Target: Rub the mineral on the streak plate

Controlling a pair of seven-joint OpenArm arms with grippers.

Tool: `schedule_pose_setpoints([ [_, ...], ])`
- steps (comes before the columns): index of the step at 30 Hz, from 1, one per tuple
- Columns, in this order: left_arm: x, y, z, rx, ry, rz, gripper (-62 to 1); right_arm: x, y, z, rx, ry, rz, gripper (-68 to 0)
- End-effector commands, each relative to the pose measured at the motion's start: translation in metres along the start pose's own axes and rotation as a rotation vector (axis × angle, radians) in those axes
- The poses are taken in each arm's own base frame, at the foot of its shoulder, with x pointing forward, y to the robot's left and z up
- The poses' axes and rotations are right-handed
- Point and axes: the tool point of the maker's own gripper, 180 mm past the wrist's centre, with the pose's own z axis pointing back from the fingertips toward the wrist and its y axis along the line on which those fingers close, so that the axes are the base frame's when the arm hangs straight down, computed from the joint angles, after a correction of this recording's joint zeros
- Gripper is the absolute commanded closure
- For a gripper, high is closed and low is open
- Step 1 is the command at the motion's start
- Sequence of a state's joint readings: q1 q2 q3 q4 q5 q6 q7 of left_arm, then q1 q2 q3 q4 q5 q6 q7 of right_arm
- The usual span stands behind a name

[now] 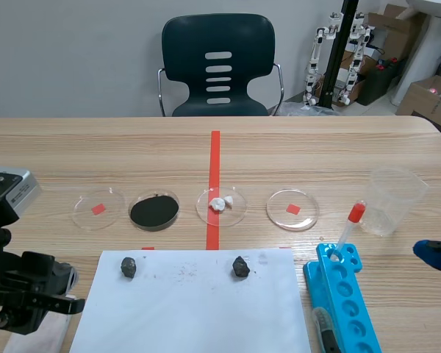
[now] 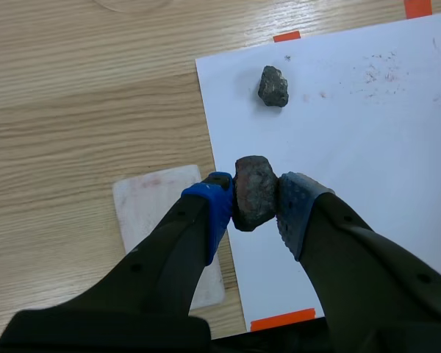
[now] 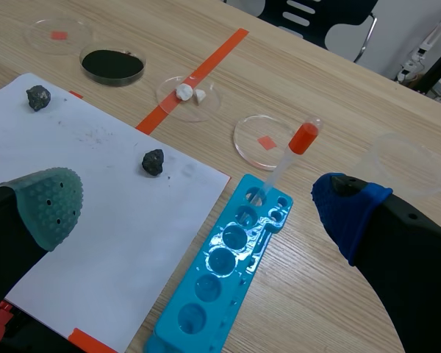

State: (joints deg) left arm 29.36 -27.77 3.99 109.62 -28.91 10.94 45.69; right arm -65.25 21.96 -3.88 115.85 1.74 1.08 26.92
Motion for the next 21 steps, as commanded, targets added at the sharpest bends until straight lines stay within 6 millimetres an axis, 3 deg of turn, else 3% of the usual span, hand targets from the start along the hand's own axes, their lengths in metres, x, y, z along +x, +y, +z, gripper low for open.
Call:
schedule_pose_setpoints([
  [1,-0.006,0.005,-0.007,0.005,0.041,0.025,-7.0,0.013,-0.003,-0.003,-0.002,-0.046,0.008,-67.9],
  [8,-0.033,0.032,-0.033,0.045,0.223,0.117,-7.0,0.013,-0.003,-0.003,-0.002,-0.046,0.008,-67.9],
  [21,-0.042,0.053,-0.056,0.112,0.324,0.231,-7.0,0.013,-0.003,-0.003,-0.002,-0.047,0.008,-67.9],
])
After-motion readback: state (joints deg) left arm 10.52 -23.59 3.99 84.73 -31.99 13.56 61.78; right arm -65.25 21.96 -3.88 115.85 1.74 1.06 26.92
